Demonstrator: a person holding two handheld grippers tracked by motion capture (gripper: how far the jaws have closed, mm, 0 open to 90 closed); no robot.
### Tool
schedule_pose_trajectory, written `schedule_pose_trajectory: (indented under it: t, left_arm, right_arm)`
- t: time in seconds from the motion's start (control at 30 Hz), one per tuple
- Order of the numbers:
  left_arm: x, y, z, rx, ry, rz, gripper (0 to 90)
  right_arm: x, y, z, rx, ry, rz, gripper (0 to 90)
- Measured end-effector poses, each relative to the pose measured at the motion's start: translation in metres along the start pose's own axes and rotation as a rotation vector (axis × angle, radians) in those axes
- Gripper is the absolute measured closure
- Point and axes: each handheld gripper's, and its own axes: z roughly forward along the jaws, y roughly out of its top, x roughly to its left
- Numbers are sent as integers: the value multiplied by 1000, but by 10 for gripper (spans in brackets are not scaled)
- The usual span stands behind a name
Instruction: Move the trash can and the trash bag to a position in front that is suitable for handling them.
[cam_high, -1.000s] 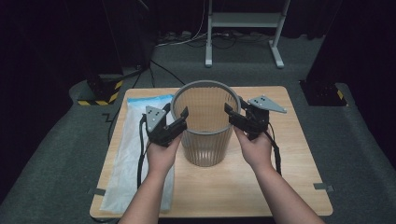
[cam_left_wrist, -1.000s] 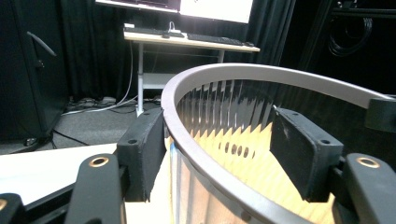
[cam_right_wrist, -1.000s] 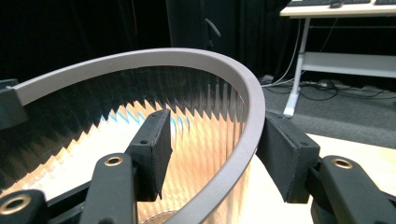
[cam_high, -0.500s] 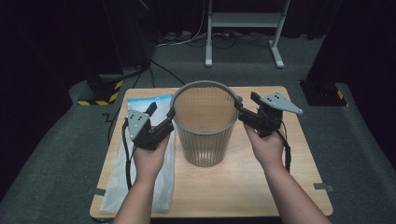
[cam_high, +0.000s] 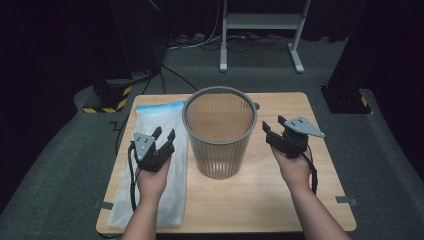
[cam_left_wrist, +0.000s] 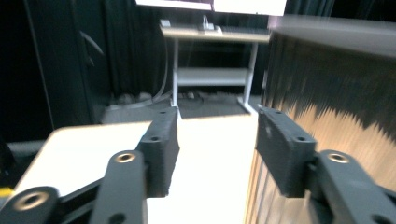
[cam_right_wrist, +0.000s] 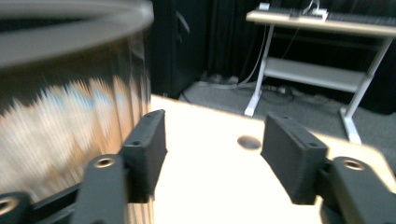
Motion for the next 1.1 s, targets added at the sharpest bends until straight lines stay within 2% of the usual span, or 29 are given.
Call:
schedule_pose_trajectory:
  t: [0.17,0.27,0.37,0.43,0.53,0.6,0.63,0.77,0.93,1.1]
  left_arm:
    - [1,-26,28,122,-18,-5,693]
    - [-1,-38,51,204,-19,-24,791]
    - [-8,-48,69,256,-18,-10,852]
    - [-15,-51,76,264,-27,2,860]
    - [-21,-52,79,252,-51,-12,862]
    - [-25,-52,80,250,-55,-7,879]
    - [-25,-52,79,252,-55,-4,893]
    - [-22,-54,74,268,-87,-8,882]
    - [-16,-55,64,270,-57,16,886]
    - [-9,-57,56,264,-51,7,892]
  right_arm:
    - [5,-36,26,111,-2,-29,610]
    - [7,-49,42,156,19,-23,711]
    - [11,-58,59,184,41,-28,806]
    - [14,-62,68,194,44,-19,826]
    - [18,-64,76,198,62,-2,824]
    - [22,-64,77,192,69,-15,819]
    - [26,-63,75,195,99,-32,833]
    - [34,-64,70,195,80,-66,883]
    - [41,-66,67,193,104,-80,896]
    - [54,-68,62,184,129,-96,889]
